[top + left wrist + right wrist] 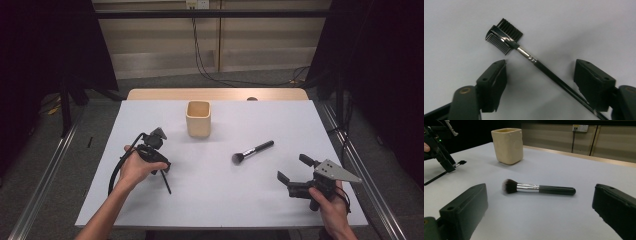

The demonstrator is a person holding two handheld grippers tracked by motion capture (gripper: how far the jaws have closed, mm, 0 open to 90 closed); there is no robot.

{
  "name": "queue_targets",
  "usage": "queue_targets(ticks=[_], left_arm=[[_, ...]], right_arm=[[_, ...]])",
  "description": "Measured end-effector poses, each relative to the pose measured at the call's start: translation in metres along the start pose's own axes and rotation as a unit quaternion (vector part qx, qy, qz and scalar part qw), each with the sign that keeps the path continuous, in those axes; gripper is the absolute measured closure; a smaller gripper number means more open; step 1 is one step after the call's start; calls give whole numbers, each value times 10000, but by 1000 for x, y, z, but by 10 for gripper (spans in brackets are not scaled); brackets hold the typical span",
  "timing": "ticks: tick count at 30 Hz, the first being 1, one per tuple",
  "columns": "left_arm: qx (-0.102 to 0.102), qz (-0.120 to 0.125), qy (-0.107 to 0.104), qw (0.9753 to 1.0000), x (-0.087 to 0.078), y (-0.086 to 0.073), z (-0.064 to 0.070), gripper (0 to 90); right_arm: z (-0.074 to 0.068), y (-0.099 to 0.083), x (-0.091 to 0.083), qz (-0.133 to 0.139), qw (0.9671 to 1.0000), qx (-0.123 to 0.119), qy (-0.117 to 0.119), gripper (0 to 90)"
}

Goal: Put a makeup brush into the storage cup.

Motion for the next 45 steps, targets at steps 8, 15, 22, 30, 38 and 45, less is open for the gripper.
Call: queue_targets(ticks=[8,15,22,30,38,45], left_arm=[[-169,-160,125,9997,1,-3,-1,340],[-223,-363,80,9991,1,-3,-1,396],[-233,-411,66,9989,-1,-3,-6,484],[-179,-446,54,9988,-2,-5,-12,647],[-115,-488,-65,9987,-1,-5,-12,806],[-70,-526,-31,9986,-1,-5,-14,862]], right_arm=[[0,0,0,-15,10000,-12,2,0],[0,-1,0,-16,10000,1,-6,0],[0,-1,0,-11,10000,32,-4,0],[0,-1,-1,-6,10000,29,-2,0],[1,-1,-1,-2,10000,60,-19,0],[0,-1,-1,1,10000,58,-5,0]])
Point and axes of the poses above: each handheld gripper's, and its own axes: x roughly forward along the jaws, y roughly out of its top, z roughly to its right, the point moved 10 cm from there along x, roughly forward along the jaws, and after that the axes turned 11 degrees about -z, right-handed, at the moved point
